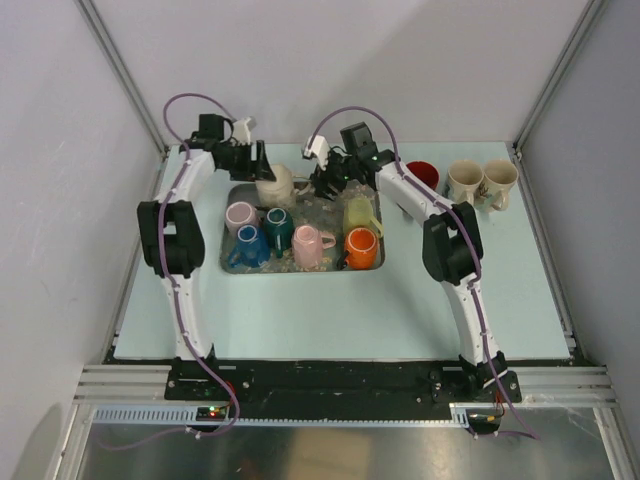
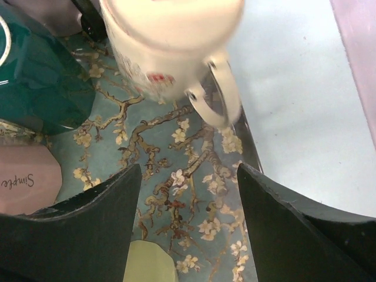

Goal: Turn the mug right side up
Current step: Move the cup to the tray.

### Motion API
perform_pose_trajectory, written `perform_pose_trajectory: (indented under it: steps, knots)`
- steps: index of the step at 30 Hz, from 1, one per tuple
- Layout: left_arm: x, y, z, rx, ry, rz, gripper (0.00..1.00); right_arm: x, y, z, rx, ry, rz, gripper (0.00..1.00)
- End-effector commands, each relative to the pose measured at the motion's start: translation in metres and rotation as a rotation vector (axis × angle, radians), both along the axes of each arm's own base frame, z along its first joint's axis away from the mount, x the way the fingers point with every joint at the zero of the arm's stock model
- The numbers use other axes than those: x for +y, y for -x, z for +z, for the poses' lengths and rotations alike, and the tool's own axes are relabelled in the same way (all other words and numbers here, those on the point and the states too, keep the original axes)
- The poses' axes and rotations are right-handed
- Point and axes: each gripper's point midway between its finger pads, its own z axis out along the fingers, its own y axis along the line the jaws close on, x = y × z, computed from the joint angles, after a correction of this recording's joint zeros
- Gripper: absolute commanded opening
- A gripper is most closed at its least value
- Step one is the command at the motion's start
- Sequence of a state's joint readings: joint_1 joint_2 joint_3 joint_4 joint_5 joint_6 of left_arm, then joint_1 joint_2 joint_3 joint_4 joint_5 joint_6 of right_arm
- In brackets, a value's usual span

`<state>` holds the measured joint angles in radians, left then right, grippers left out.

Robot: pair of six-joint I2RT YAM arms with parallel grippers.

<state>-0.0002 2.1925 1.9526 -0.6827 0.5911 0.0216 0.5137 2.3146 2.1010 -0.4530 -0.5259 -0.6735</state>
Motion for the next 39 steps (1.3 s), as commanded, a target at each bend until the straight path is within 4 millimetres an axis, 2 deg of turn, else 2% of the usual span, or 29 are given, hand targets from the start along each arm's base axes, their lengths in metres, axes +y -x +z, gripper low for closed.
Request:
perform_pose_trajectory:
  steps: [1,6,11,14,16,18,23,28,31,39]
  knots:
    - [-0.044,0.004,0.017,-0.061,0.028,-0.133,0.75,0.012,0.002,-0.003,-0.040,0.014,0.068,0.73]
    - [-0.061,0.011,0.021,-0.080,0.021,-0.183,0.75,0.015,-0.005,-0.014,-0.043,0.020,0.042,0.77]
    - [-0.066,0.017,0.019,-0.077,0.006,-0.198,0.75,0.009,-0.007,-0.025,-0.037,0.058,0.037,0.77]
    - [-0.064,0.018,0.022,-0.075,-0.001,-0.179,0.77,-0.001,-0.003,-0.014,-0.013,0.044,0.044,0.74]
    - [-0.061,0.020,0.028,-0.079,-0.001,-0.163,0.81,-0.011,-0.001,0.006,-0.029,0.015,0.053,0.75]
    - [-0.057,0.022,0.036,-0.080,0.006,-0.143,0.84,-0.022,-0.003,0.015,-0.055,-0.002,0.066,0.77]
    - [-0.048,0.036,0.058,-0.094,0.026,-0.117,0.86,-0.035,-0.021,0.012,-0.114,0.001,0.080,0.84]
    - [-0.045,0.056,0.068,-0.091,0.042,-0.114,0.86,-0.025,-0.044,0.009,-0.143,-0.017,0.077,0.87]
    - [-0.045,0.068,0.073,-0.091,0.049,-0.119,0.86,-0.017,-0.051,0.005,-0.160,-0.026,0.082,0.90]
    - [-0.042,0.082,0.077,-0.086,0.053,-0.112,0.86,0.010,-0.041,-0.010,-0.141,-0.041,0.163,0.92]
